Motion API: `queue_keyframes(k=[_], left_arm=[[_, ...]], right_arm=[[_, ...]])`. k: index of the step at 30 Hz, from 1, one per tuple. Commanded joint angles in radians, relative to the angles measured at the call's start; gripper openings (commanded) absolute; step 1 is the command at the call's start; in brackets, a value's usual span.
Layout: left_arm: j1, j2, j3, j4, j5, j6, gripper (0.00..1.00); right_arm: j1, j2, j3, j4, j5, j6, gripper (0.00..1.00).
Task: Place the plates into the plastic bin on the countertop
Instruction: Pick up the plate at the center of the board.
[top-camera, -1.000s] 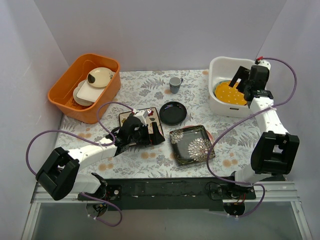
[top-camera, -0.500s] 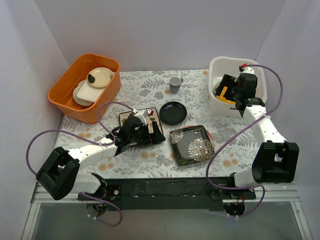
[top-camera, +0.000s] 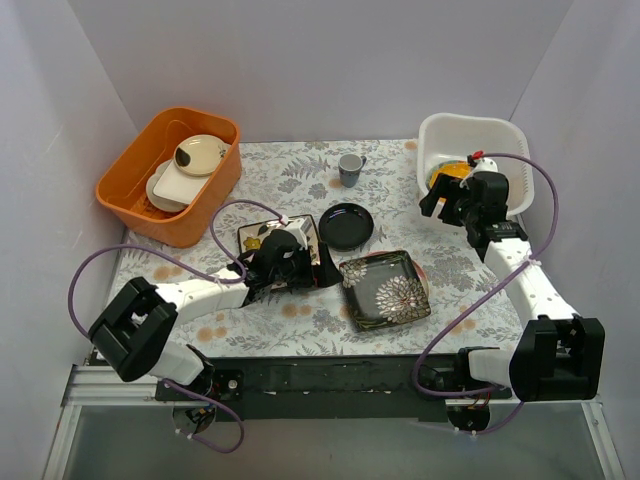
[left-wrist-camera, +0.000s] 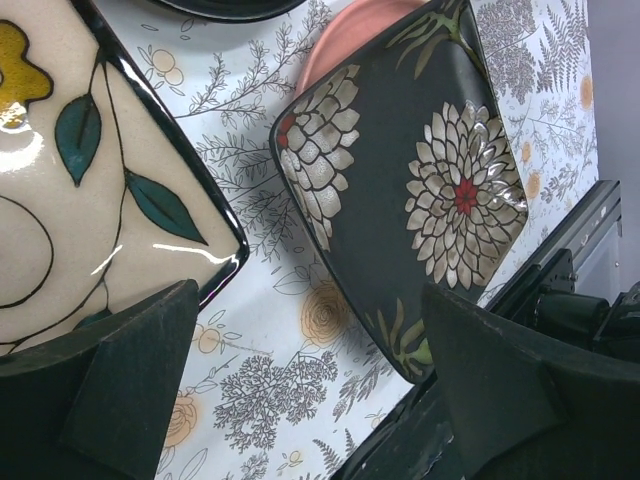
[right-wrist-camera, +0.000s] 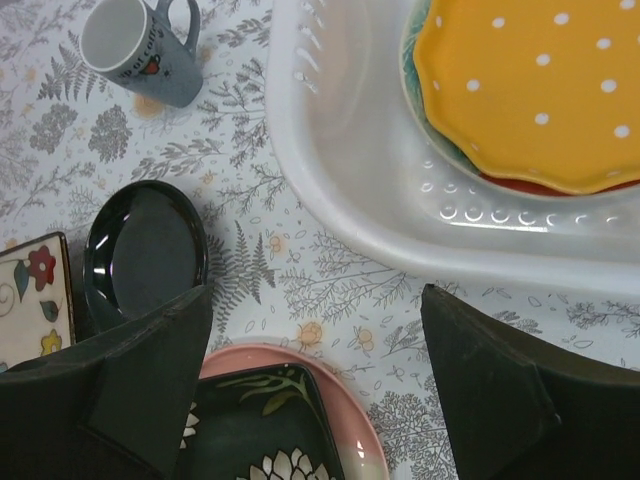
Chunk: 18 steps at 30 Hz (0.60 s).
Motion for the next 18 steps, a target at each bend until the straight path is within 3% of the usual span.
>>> queue_keyframes(k=[1,18], left_arm=[[-0.013,0.006,0.032,0.012,0.022,0.009,0.91],[-0.039,0.118,0.062,0.089,0.075,-0.009,0.76]], right_arm=[[0.004,-0.034,-0.065,0.029,-0.041,0.016,0.91],[0.006,-0.017,-0.163,0.003,-0.129,-0.009,0.82]])
